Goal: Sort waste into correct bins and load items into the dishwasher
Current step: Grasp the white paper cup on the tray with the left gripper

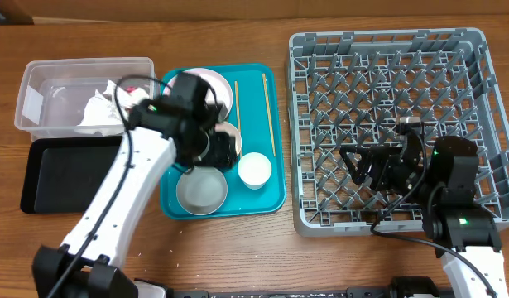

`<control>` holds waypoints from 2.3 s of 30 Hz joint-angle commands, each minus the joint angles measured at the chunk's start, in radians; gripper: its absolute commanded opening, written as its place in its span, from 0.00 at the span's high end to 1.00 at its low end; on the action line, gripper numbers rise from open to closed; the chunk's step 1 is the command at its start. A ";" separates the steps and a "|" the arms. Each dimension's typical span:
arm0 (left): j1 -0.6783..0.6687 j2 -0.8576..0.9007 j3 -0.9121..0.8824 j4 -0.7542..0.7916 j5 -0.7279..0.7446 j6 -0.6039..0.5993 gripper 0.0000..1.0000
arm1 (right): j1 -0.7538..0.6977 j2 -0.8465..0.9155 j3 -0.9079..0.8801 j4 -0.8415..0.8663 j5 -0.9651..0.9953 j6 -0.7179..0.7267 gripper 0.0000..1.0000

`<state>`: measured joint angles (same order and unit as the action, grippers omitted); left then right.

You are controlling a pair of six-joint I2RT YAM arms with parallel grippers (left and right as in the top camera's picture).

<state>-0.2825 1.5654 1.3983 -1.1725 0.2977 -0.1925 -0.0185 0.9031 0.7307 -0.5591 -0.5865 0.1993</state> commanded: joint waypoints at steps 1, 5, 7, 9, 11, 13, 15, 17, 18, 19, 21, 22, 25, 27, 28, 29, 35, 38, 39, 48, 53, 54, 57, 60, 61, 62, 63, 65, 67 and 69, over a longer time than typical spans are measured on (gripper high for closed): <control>0.009 -0.001 0.094 -0.026 0.040 0.075 0.30 | 0.030 -0.004 0.122 -0.052 0.061 0.015 0.07; 0.040 -0.001 0.146 -0.045 0.044 0.081 0.27 | 0.131 0.032 0.266 -0.180 0.186 0.028 0.03; 0.099 -0.001 0.166 -0.058 0.059 0.081 0.27 | 0.224 0.093 0.360 -0.260 0.269 0.042 0.00; 0.156 -0.001 0.168 -0.058 0.109 0.095 0.28 | 0.300 0.153 0.420 -0.308 0.340 0.078 0.00; 0.202 -0.001 0.168 -0.067 0.152 0.132 0.29 | 0.365 0.217 0.459 -0.335 0.386 0.122 0.00; 0.232 -0.001 0.168 -0.083 0.150 0.152 0.29 | 0.406 0.269 0.475 -0.338 0.388 0.148 0.00; 0.245 0.000 0.168 -0.097 0.147 0.196 0.30 | 0.428 0.316 0.478 -0.334 0.385 0.185 0.00; 0.239 0.003 0.168 -0.103 0.144 0.241 0.28 | 0.430 0.346 0.478 -0.334 0.380 0.213 0.00; 0.230 0.006 0.168 -0.104 0.141 0.251 0.27 | 0.430 0.357 0.478 -0.334 0.380 0.219 0.00; 0.220 0.012 0.168 -0.106 0.135 0.258 0.27 | 0.430 0.365 0.478 -0.332 0.379 0.220 0.00; 0.188 0.035 0.168 -0.106 0.104 0.260 0.21 | 0.430 0.367 0.478 -0.321 0.375 0.220 0.00; 0.179 0.046 0.168 -0.105 0.098 0.260 0.18 | 0.430 0.367 0.478 -0.317 0.374 0.220 0.00; 0.137 0.106 0.168 -0.102 0.095 0.260 0.15 | 0.430 0.365 0.478 -0.311 0.340 0.220 0.00; 0.114 0.149 0.168 -0.099 0.096 0.259 0.15 | 0.430 0.365 0.478 -0.312 0.339 0.219 0.00; 0.101 0.174 0.168 -0.098 0.095 0.260 0.16 | 0.430 0.365 0.478 -0.311 0.339 0.219 0.00; 0.090 0.193 0.168 -0.098 0.095 0.260 0.17 | 0.430 0.366 0.478 -0.311 0.339 0.218 0.00; 0.002 0.287 0.168 -0.077 0.086 0.243 0.32 | 0.430 0.366 0.475 -0.311 0.364 0.217 0.04; -0.039 0.305 0.168 -0.053 0.023 0.187 0.34 | 0.430 0.366 0.475 -0.312 0.366 0.217 0.04; -0.047 0.309 0.168 -0.047 0.006 0.167 0.35 | 0.430 0.366 0.475 -0.312 0.366 0.217 0.04; -0.099 0.329 0.166 -0.026 -0.017 0.109 0.49 | 0.430 0.366 0.475 -0.318 0.377 0.216 0.04; -0.129 0.339 0.152 -0.019 -0.024 0.109 0.49 | 0.430 0.366 0.475 -0.318 0.377 0.216 0.04; -0.134 0.345 0.151 -0.018 -0.033 0.109 0.49 | 0.430 0.366 0.475 -0.318 0.377 0.216 0.04; -0.138 0.362 0.148 -0.017 -0.054 0.098 0.50 | 0.430 0.366 0.475 -0.321 0.377 0.216 0.04; -0.138 0.382 0.148 -0.017 -0.056 0.099 0.52 | 0.430 0.366 0.475 -0.328 0.377 0.216 0.04; -0.138 0.389 0.148 -0.017 -0.060 0.098 0.53 | 0.430 0.366 0.475 -0.330 0.377 0.216 0.04; -0.138 0.395 0.148 -0.017 -0.063 0.098 0.55 | 0.430 0.366 0.475 -0.332 0.377 0.216 0.04; -0.138 0.404 0.148 -0.017 -0.064 0.098 0.56 | 0.430 0.366 0.475 -0.333 0.377 0.216 0.04; -0.138 0.412 0.148 -0.017 -0.064 0.098 0.65 | 0.430 0.366 0.475 -0.335 0.377 0.212 0.04; -0.138 0.417 0.148 -0.016 -0.061 0.098 0.80 | 0.430 0.366 0.475 -0.335 0.377 0.212 0.04; -0.138 0.417 0.148 -0.016 -0.060 0.098 0.96 | 0.430 0.366 0.475 -0.334 0.377 0.213 0.04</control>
<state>-0.4187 1.9686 1.5463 -1.1889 0.2432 -0.0853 0.4080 1.2827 1.1839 -0.8940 -0.2203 0.4137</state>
